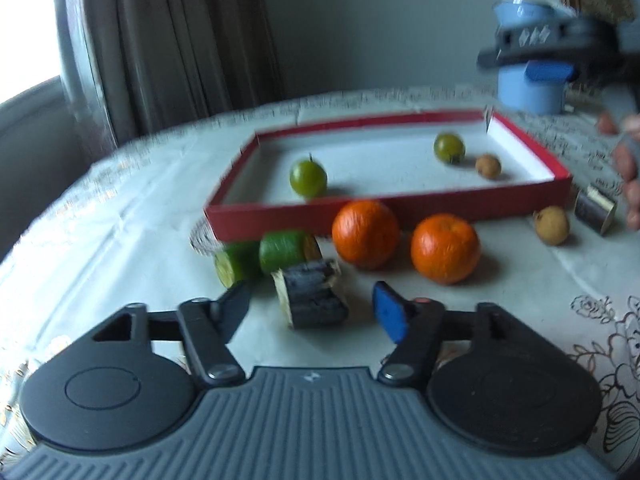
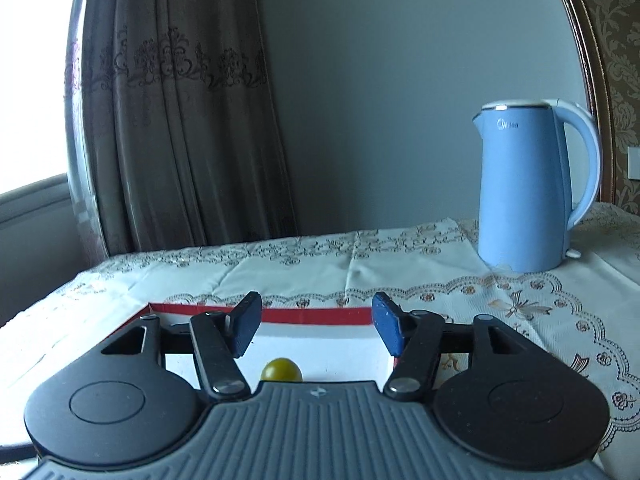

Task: Organize fruits
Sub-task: 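Withdraw the right gripper while the left gripper grasps the dark cucumber piece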

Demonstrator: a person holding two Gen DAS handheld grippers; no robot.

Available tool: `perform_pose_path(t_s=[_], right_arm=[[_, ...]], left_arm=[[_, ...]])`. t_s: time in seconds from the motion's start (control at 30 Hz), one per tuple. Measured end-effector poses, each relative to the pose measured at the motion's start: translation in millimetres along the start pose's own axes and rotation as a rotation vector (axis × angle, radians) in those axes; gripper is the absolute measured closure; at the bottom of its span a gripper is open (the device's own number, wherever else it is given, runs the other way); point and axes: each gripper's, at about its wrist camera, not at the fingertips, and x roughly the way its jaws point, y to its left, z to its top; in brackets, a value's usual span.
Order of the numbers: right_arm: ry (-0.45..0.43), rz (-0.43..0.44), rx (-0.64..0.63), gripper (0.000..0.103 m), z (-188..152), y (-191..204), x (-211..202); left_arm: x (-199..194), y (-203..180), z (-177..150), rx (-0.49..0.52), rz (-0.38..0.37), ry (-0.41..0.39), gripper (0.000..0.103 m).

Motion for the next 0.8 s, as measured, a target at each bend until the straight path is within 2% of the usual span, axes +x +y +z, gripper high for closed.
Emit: perform_pose_path(t_s=[0.03,0.1,0.2,0.8], right_arm=[[-0.007,0.005,0.002,0.043,1,-1,-1],[-0.019,0.007,0.004,0.043,2,-2,-5],[-0.030,0.011,0.004,0.043,3,-3,-8],[-0.045,0.007,0.039,0.043,3,-12,-13]], left_arm=[[2,1,1,-0.014,-0.008,0.000,0.047],[4,-1,4,-0.016,-0.012,0.008,0.062],[7,-6,5,-0.004,-0.003,0.011,0.073],[-9,-5,7,-0.026,0.008,0.006,0.074]])
